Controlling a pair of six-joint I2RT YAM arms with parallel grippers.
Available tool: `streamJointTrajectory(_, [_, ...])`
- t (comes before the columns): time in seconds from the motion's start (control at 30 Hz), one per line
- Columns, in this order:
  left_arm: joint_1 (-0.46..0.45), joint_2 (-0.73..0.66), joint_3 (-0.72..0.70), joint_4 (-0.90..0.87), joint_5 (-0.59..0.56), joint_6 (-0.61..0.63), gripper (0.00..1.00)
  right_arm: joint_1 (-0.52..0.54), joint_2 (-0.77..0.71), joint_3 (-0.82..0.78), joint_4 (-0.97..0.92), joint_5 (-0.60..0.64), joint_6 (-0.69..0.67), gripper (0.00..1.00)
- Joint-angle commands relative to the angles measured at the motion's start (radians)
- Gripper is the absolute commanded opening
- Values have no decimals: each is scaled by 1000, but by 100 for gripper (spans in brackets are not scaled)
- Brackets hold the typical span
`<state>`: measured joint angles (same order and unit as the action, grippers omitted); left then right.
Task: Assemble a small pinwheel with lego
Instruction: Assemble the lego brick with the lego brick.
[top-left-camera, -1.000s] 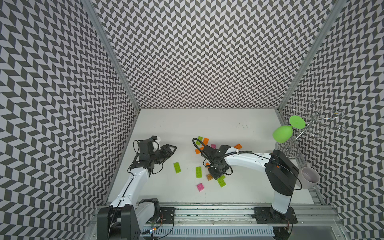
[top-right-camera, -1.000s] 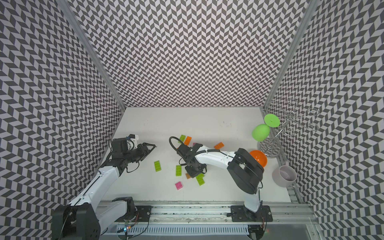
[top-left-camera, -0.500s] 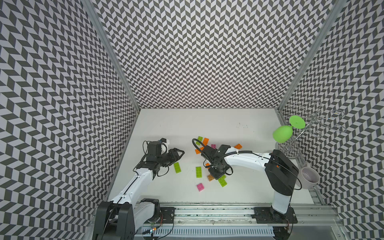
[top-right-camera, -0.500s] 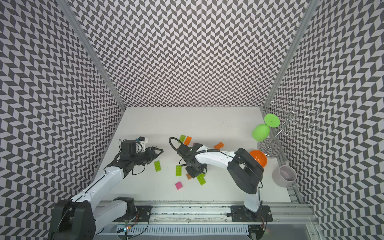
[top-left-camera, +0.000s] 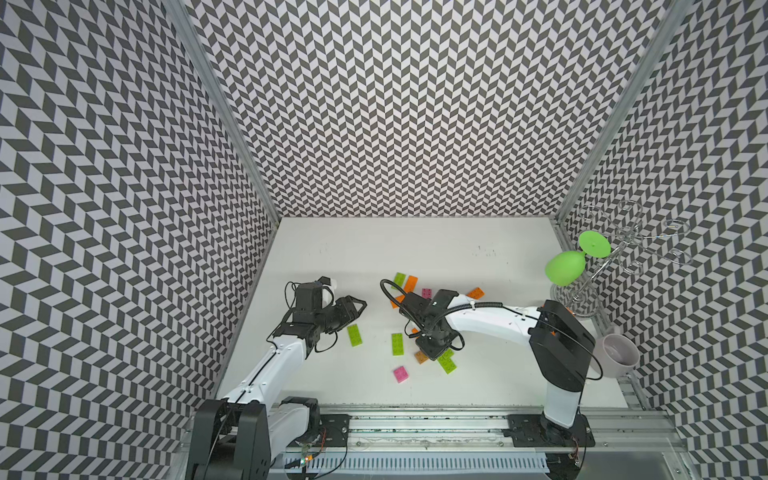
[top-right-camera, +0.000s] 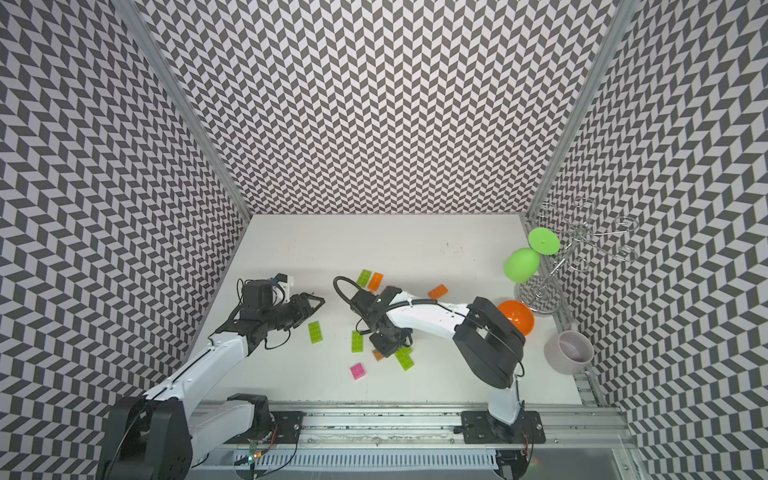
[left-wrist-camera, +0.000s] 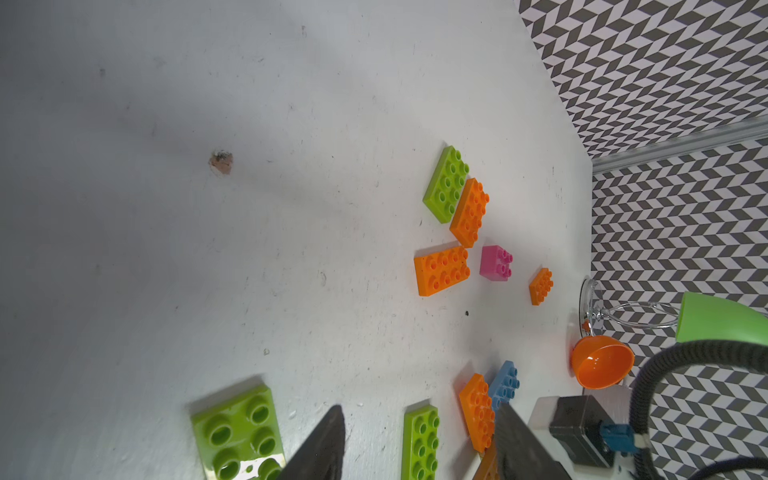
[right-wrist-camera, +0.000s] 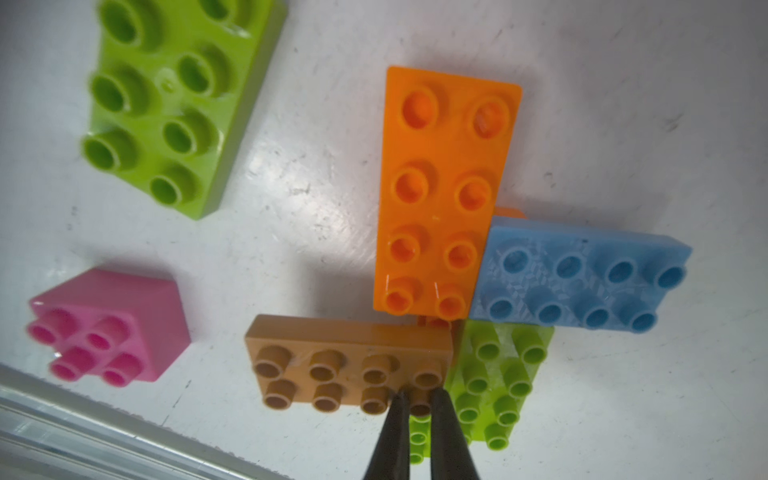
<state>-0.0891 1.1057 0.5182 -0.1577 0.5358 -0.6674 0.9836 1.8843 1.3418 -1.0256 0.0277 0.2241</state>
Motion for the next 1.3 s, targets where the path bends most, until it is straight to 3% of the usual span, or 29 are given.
streamJointTrajectory(0.0, [5, 2, 26, 22, -7, 14, 58, 17, 27, 28, -32, 40, -9, 11])
streamJointTrajectory(0.6, [5, 17, 29, 31, -2, 15, 58, 23, 50, 47, -48, 117, 8, 11])
streamJointTrajectory(1.27, [6, 17, 27, 33, -5, 19, 58, 18, 95, 24, 55, 143, -49, 10])
